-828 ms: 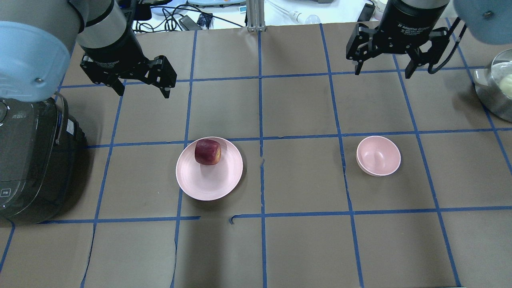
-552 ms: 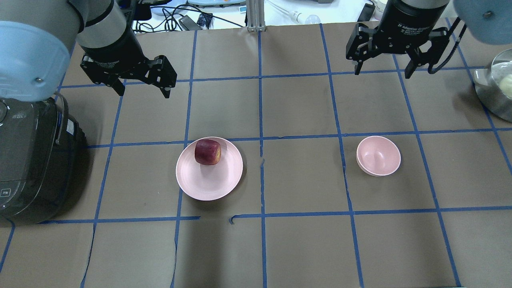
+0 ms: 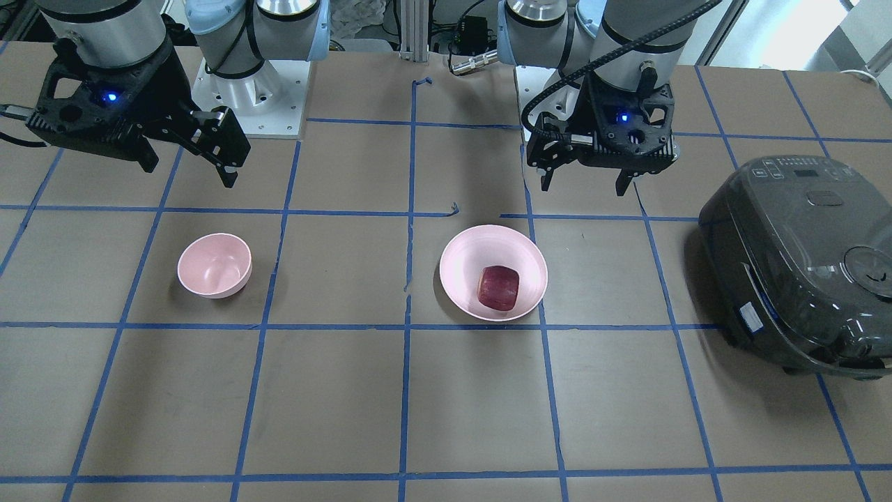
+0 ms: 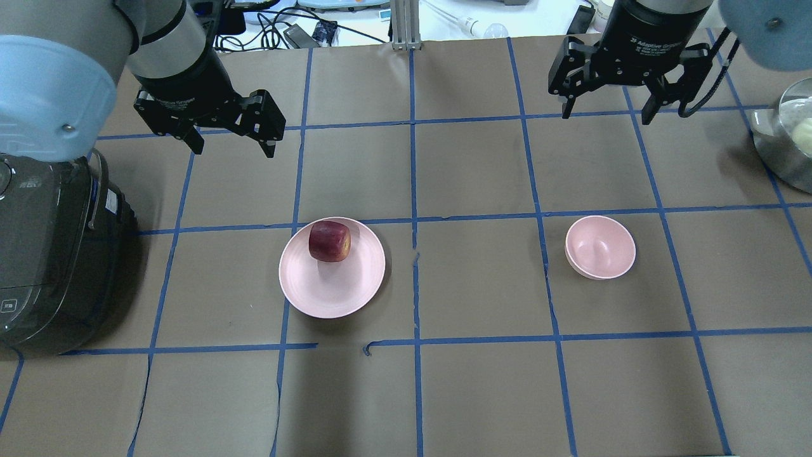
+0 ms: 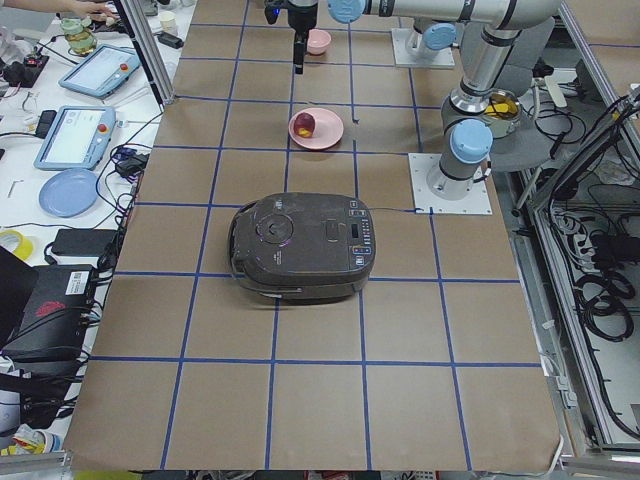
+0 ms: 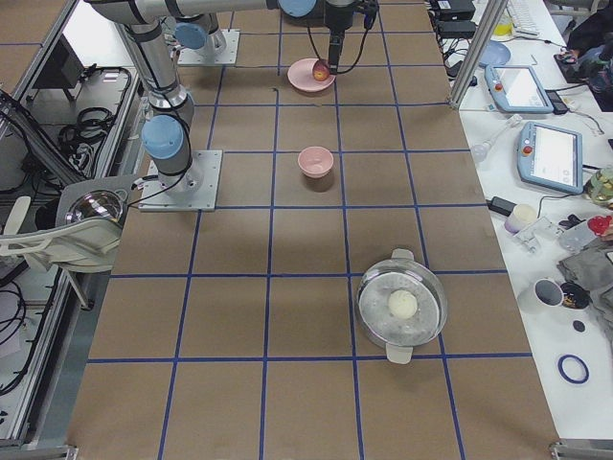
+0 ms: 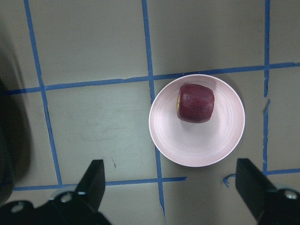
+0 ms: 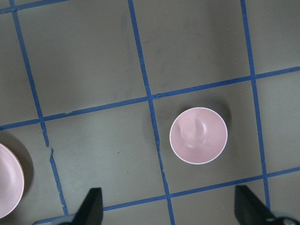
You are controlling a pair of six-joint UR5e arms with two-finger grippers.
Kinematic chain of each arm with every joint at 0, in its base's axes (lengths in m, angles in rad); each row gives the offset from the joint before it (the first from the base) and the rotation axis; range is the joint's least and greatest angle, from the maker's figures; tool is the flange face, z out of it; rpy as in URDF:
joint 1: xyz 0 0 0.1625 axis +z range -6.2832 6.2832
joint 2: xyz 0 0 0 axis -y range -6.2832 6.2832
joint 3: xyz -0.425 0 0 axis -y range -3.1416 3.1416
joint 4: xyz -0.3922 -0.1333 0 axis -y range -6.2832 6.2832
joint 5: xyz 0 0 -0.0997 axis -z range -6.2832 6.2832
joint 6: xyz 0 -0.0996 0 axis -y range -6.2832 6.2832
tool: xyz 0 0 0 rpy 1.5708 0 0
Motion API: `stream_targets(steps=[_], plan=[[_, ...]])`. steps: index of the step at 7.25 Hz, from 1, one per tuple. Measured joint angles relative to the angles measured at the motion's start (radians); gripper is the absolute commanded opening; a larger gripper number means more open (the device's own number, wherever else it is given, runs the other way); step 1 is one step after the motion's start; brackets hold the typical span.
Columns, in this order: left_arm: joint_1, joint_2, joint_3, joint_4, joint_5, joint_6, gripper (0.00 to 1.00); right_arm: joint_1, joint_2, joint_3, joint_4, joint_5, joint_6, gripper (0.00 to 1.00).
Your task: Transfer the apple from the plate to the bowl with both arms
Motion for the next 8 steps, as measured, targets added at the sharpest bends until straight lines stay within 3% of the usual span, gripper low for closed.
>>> stream_targets(steps=[8], plan=[[-0.025,-0.030,-0.035,0.045,-0.001,-0.030,1.00,-0.002,0.000,0.000,0.002,-0.003,-0.002,1.00]])
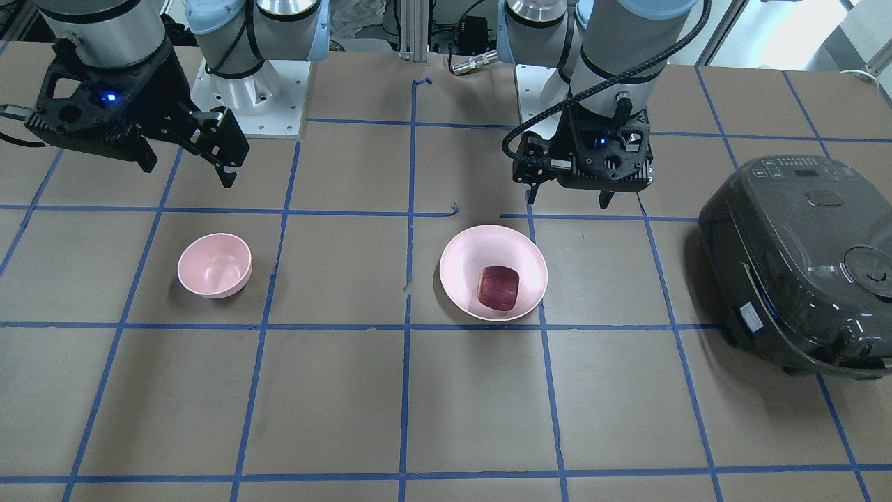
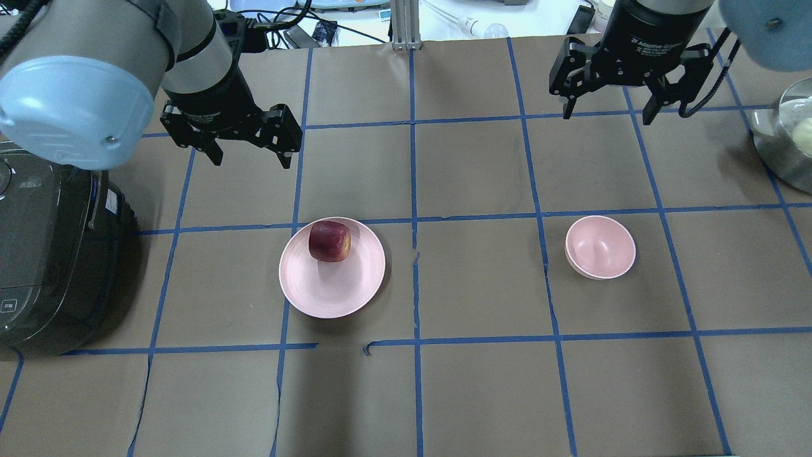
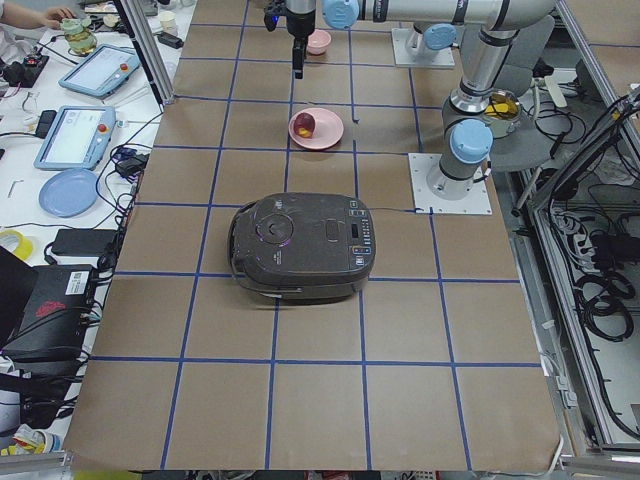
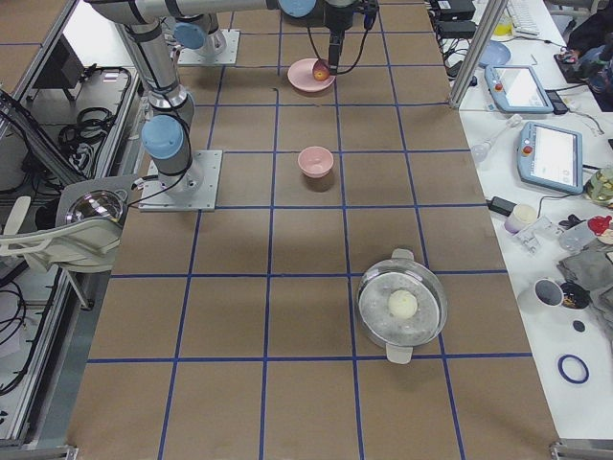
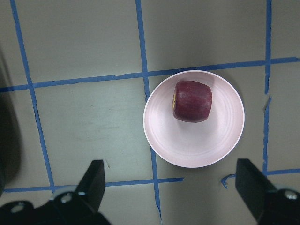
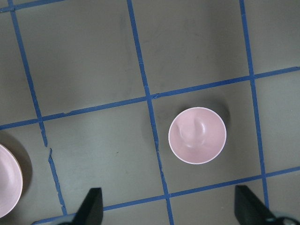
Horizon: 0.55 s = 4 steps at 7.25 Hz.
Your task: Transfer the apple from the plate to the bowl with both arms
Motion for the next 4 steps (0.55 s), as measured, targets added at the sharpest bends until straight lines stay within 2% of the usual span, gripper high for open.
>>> stream_targets(steps=[4], plan=[[-0.022,-0.038,-0.110,0.207,-0.032,-0.010,1.00,0.000,0.000,0.000,0.002,-0.002,0.000,1.00]])
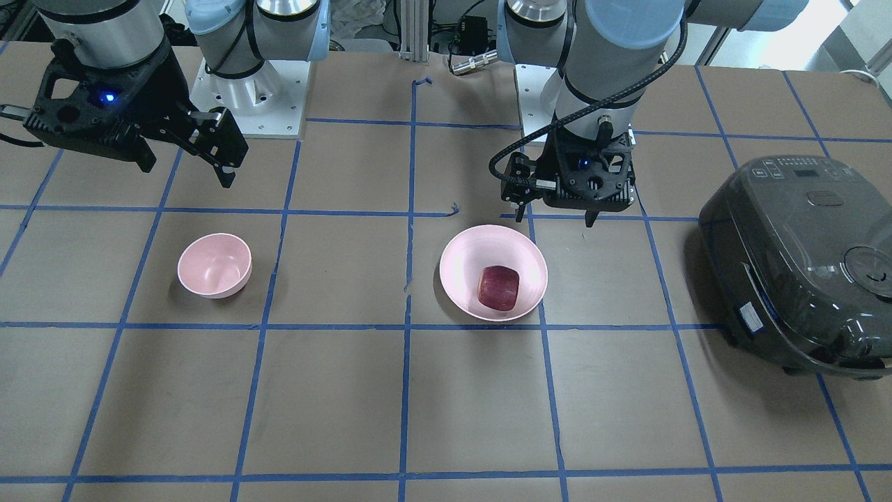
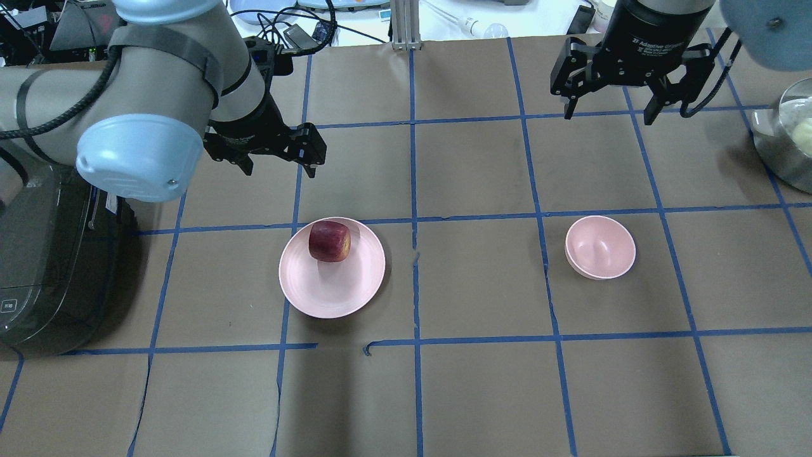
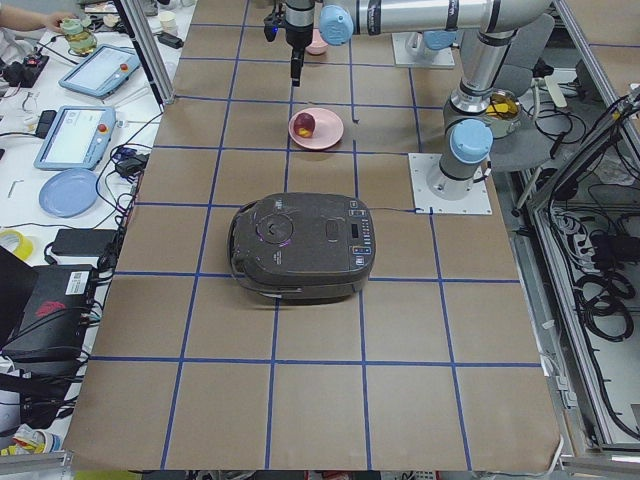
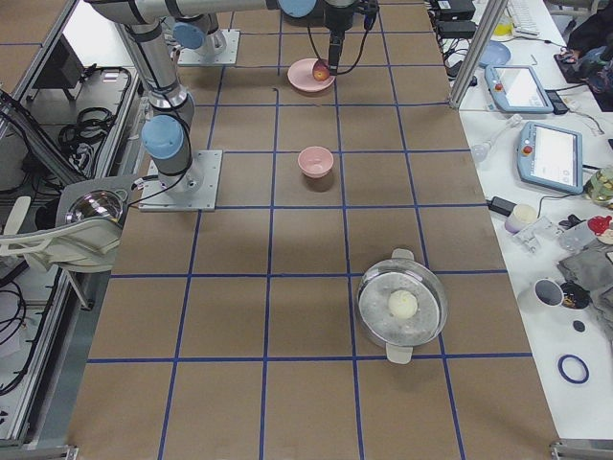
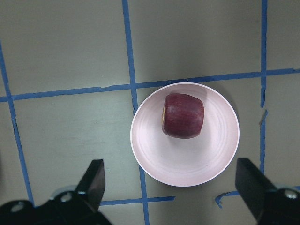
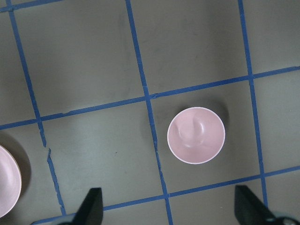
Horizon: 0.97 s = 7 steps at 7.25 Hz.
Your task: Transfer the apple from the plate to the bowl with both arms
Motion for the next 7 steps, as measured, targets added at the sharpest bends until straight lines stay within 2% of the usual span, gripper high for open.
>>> stream_targets(steps=[3,7], plan=[[-0.006,-0.017,-0.014,0.048,0.003,0.002,1.00,-0.001,0.001,0.000,0.004,0.000,-0.002,1.00],[-0.008,-0.037,0.036,-0.058,-0.009,0.000,1.00,-0.003,0.002,0.002,0.012,-0.001,-0.005,1.00]])
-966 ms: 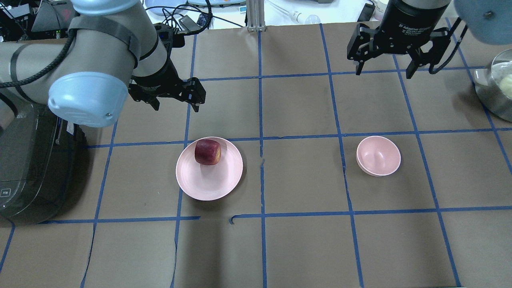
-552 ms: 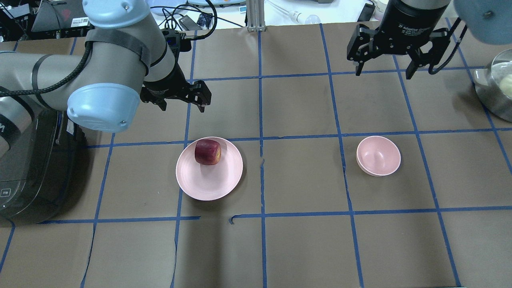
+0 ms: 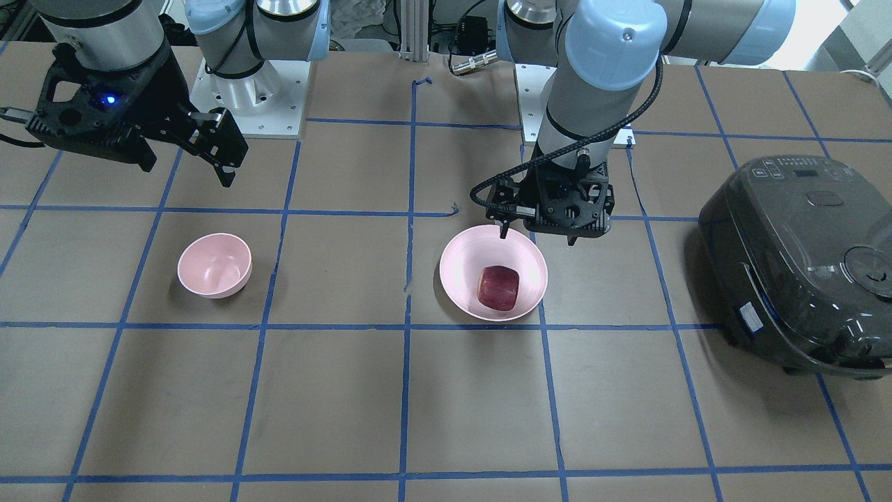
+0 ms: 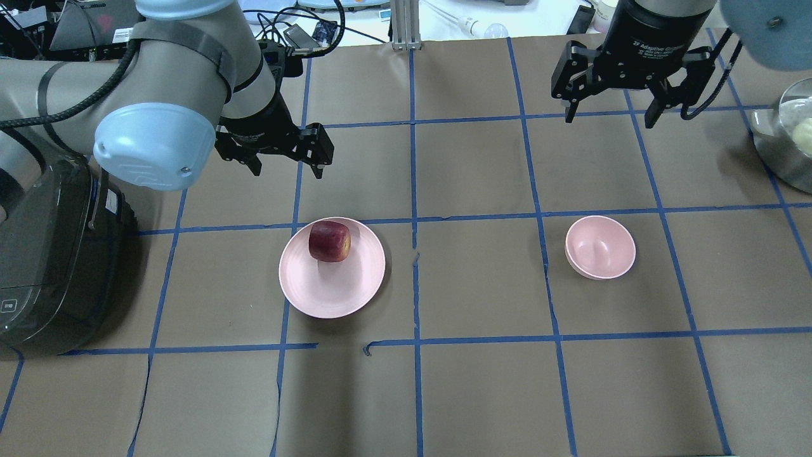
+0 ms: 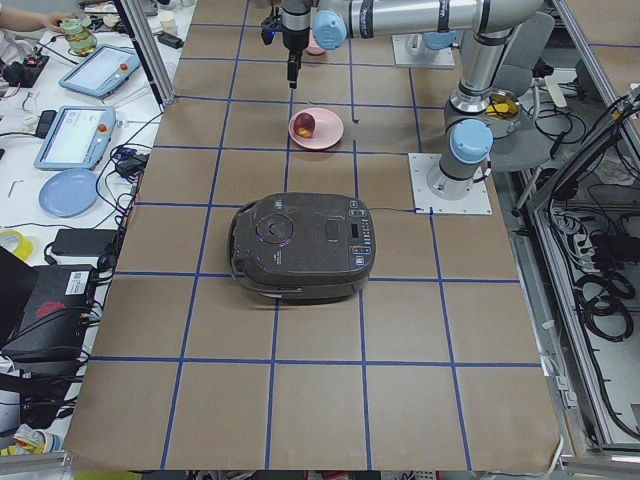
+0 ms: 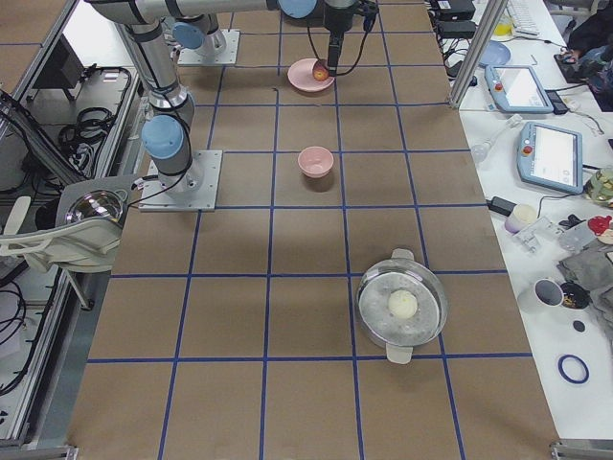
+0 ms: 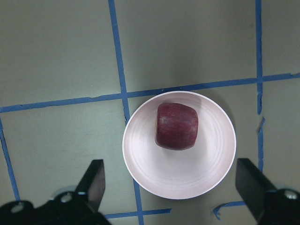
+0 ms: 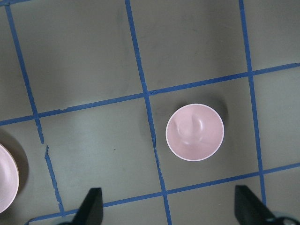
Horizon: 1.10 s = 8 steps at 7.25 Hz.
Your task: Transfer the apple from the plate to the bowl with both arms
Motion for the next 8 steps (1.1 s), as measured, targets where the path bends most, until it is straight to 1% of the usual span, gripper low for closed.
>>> stream_targets(steps=[2,3,4,5,6,7,8], plan=[[-0.010,-0.040,-0.037,0.058,-0.004,-0.010,1.00,-0.001,0.000,0.000,-0.002,0.001,0.000,1.00],[-0.013,-0.071,-0.081,0.126,-0.004,-0.012,1.00,-0.003,0.002,0.000,-0.005,0.001,-0.017,1.00],[-0.016,-0.102,-0.131,0.213,-0.007,-0.014,1.00,-0.015,0.004,0.000,-0.008,0.000,-0.072,1.00],[-0.018,-0.131,-0.166,0.287,-0.009,-0.018,1.00,-0.055,0.006,0.004,-0.009,0.000,-0.153,1.00],[-0.021,-0.156,-0.182,0.321,-0.009,-0.021,1.00,-0.113,0.008,0.020,-0.008,0.002,-0.214,1.00],[-0.030,-0.179,-0.191,0.334,-0.007,-0.023,1.00,-0.168,0.008,0.056,-0.015,0.003,-0.265,1.00],[-0.048,-0.204,-0.196,0.348,-0.004,-0.024,1.00,-0.213,0.009,0.106,-0.048,0.007,-0.315,1.00]])
